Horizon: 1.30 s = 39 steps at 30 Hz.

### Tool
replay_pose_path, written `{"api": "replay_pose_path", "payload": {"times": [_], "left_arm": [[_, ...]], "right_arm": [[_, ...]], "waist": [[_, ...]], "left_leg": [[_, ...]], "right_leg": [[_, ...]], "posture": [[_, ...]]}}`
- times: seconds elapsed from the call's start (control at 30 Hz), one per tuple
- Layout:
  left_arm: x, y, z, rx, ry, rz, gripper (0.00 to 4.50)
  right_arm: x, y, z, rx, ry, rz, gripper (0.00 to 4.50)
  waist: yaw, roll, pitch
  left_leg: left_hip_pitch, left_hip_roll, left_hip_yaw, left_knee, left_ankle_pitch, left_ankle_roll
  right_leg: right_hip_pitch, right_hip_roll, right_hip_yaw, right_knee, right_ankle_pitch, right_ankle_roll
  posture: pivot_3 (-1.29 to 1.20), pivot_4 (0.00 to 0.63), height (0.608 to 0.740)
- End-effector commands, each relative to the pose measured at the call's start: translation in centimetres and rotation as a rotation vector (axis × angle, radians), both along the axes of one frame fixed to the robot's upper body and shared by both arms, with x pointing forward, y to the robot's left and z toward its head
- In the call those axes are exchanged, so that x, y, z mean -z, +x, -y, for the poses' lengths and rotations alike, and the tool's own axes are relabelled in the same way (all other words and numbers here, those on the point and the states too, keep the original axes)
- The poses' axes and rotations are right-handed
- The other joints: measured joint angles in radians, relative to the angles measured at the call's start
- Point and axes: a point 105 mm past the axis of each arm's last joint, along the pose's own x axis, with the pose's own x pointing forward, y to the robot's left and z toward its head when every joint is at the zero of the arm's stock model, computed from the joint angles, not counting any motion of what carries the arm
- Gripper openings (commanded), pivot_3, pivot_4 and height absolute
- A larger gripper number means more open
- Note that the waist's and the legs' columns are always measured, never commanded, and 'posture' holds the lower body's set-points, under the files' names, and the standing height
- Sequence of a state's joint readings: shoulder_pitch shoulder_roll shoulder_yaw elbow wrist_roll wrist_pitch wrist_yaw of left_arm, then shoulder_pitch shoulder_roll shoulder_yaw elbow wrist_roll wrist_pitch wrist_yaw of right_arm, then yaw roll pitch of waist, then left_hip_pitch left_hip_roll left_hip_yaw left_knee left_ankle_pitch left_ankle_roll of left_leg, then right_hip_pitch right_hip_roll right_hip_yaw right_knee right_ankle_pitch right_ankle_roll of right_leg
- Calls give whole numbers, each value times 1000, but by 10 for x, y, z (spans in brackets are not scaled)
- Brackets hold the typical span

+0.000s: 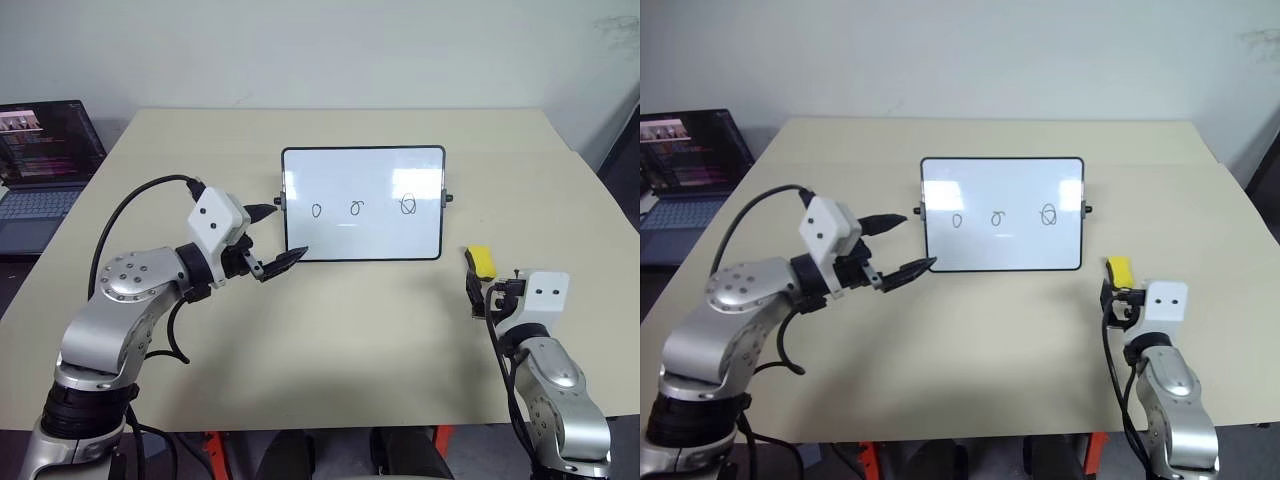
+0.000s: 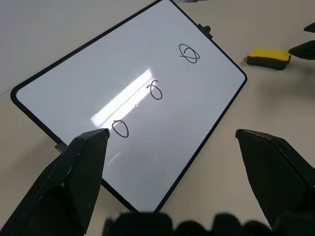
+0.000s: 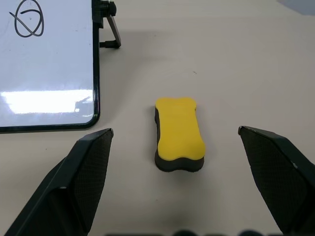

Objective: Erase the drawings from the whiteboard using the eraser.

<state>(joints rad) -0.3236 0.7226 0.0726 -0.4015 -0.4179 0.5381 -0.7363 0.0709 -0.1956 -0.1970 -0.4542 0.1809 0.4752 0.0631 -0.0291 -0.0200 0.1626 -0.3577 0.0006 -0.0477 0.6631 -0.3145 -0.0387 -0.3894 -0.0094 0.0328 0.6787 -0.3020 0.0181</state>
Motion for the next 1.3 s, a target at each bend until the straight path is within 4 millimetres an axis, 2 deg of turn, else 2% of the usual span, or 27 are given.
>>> {"api": "replay_pose_path", "payload": {"times": [0.03, 0.2, 0.5, 1.3], "left_arm": [[-10, 1, 2, 24, 20, 50, 4500], [-9, 4, 1, 32, 32, 57, 4500], [-7, 4, 2, 39, 32, 62, 4500], [-7, 2, -1, 30, 56, 67, 4500]], "right_arm": [[-10, 4, 8, 3, -22, 24, 4464], [-15, 24, 13, 7, -1, -2, 4464], [-5, 48, 15, 10, 43, -82, 4464], [1, 57, 15, 38, 116, -129, 4464]], "waist": [[0, 0, 0], [-3, 0, 0], [-1, 0, 0], [-2, 0, 0]], "left_leg": [[0, 0, 0, 0, 0, 0], [0, 0, 0, 0, 0, 0], [-2, -1, 0, 0, 0, 0], [-2, -1, 0, 1, 0, 0]], "right_leg": [[0, 0, 0, 0, 0, 0], [0, 0, 1, 1, 0, 0], [-1, -1, 0, 0, 0, 0], [-2, -1, 0, 1, 0, 0]], "posture": [[0, 150, 740], [0, 150, 740], [0, 150, 740], [0, 150, 740]]}}
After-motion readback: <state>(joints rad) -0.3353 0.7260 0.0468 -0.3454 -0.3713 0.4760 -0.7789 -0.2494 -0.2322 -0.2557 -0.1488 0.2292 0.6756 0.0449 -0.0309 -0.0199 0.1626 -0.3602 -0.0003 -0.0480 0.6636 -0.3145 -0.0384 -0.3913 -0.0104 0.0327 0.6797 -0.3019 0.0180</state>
